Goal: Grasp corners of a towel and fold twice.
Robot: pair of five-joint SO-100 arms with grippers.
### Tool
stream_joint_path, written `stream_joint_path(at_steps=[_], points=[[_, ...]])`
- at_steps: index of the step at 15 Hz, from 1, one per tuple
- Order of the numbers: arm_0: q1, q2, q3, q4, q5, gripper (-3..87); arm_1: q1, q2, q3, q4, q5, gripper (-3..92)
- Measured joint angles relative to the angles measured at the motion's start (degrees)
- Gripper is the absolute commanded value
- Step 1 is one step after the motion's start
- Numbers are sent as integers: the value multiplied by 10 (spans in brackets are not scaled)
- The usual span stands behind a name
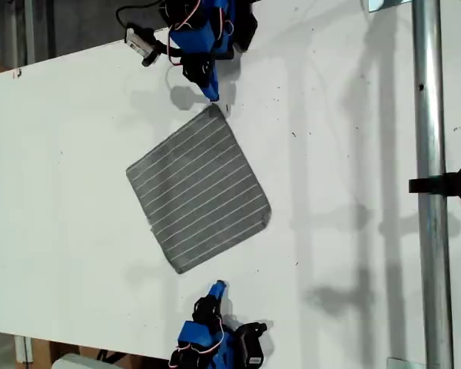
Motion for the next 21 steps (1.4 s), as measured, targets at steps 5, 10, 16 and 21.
stream_joint_path(at_steps=[5,10,16,21], points=[[-1,0,0,0,0,-29,-15,-354,-163,-6,-23,301],[-1,0,0,0,0,-29,106,-564,-235,-86,-171,367],[-1,0,0,0,0,-29,135,-701,-200,-174,-184,352],[-1,0,0,0,0,-29,119,-876,-320,-192,-199,-3]])
